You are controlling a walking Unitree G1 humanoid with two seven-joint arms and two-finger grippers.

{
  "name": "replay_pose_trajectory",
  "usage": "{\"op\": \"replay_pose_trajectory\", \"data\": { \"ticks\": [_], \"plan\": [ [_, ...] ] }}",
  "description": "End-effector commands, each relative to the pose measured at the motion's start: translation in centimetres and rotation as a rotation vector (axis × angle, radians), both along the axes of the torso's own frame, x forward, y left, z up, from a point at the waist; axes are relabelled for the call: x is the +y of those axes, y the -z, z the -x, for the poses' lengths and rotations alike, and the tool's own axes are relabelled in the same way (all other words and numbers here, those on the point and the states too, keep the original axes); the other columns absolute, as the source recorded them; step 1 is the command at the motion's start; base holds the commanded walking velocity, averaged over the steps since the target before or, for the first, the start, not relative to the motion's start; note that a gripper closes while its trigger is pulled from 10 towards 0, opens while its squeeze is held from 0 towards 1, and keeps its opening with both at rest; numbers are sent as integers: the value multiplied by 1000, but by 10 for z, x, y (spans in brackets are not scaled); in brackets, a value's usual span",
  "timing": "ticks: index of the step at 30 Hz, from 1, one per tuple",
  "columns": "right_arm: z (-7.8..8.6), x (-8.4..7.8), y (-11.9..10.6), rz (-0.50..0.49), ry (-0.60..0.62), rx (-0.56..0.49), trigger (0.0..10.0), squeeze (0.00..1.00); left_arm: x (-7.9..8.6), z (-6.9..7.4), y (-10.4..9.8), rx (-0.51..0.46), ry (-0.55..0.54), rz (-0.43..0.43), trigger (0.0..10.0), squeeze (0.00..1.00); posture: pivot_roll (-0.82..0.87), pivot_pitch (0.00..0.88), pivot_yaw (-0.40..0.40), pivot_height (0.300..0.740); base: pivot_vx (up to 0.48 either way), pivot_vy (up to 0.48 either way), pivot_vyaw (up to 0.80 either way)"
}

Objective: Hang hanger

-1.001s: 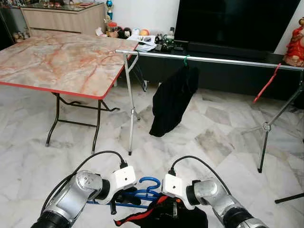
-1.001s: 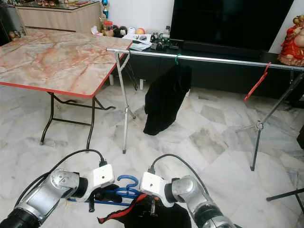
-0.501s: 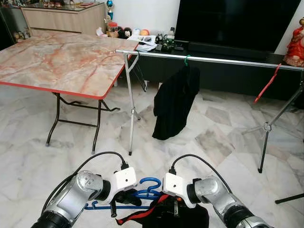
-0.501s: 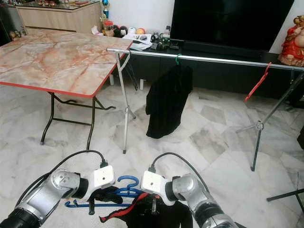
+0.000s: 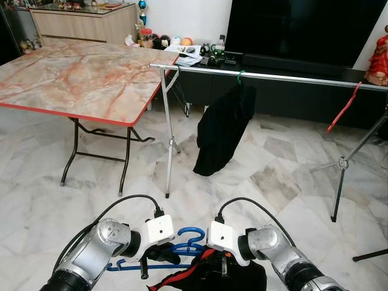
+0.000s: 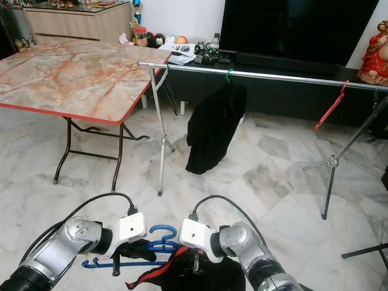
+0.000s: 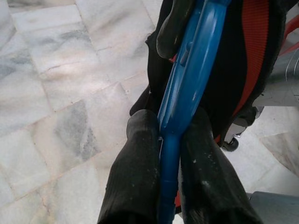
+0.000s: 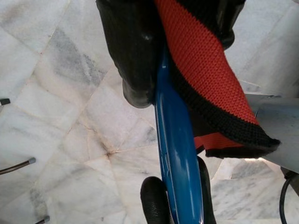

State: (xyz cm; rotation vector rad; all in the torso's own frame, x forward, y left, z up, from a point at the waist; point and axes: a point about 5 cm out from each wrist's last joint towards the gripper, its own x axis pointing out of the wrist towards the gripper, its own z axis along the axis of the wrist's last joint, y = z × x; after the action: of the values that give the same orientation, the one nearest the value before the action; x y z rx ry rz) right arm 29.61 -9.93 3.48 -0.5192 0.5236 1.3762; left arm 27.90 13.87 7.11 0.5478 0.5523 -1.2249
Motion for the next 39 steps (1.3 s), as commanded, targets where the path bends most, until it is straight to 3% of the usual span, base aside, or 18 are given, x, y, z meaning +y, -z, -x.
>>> {"op": "replay_pose_trajectory", "data": {
  "ticks": [1, 9, 10, 11, 13, 15, 16, 17, 32, 33, 36, 37, 39],
  "plan": [
    [1, 5, -1, -60, 8, 8, 10000, 0, 5, -8, -6, -26, -53, 5, 0, 0, 251, 0, -54, 740, 0, 0, 0],
    [1, 3, -3, -90, 23, 13, 10000, 0, 5, -8, -6, -19, -62, 10, 0, 0, 250, 0, -56, 740, 0, 0, 0],
    [1, 3, -3, -94, 26, 13, 10000, 627, 5, -8, -6, -19, -61, 11, 0, 0, 250, 0, -56, 740, 0, 0, 0],
    [1, 3, -3, -101, 31, 16, 10000, 961, 5, -8, -6, -19, -62, 12, 0, 0, 249, 0, -56, 740, 0, 0, 0],
    [1, 3, -3, -107, 32, 20, 10000, 1000, 5, -8, -6, -18, -62, 13, 0, 0, 249, 0, -57, 740, 0, 0, 0],
    [1, 3, -4, -115, 34, 18, 10000, 973, 5, -8, -6, -18, -62, 14, 0, 0, 249, 0, -57, 740, 0, 0, 0],
    [0, 3, -4, -120, 38, 14, 10000, 271, 4, -8, -6, -18, -63, 15, 0, 0, 249, 0, -58, 740, 0, 0, 0],
    [1, 3, -4, -121, 38, 14, 10000, 0, 4, -8, -6, -17, -64, 16, 0, 0, 249, 0, -58, 740, 0, 0, 0],
    [4, -2, -6, -253, 89, 74, 10000, 0, 6, -8, -5, -7, -81, 33, 0, 0, 247, 0, -57, 740, 0, 0, 0],
    [5, -4, -5, -256, 88, 79, 9451, 0, 6, -8, -4, -5, -83, 36, 0, 0, 247, 0, -57, 740, 0, 0, 0],
    [6, -4, -4, -263, 90, 82, 9451, 0, 6, -8, -4, -5, -85, 37, 0, 0, 246, 0, -56, 740, 0, 0, 0],
    [6, -5, -4, -275, 92, 92, 4824, 0, 7, -8, -5, -5, -86, 38, 0, 0, 245, 0, -56, 740, 0, 0, 0],
    [8, -6, -4, -294, 92, 110, 4353, 0, 7, -8, -4, -4, -90, 41, 0, 0, 245, 0, -56, 740, 0, 0, 0]
  ]
}}
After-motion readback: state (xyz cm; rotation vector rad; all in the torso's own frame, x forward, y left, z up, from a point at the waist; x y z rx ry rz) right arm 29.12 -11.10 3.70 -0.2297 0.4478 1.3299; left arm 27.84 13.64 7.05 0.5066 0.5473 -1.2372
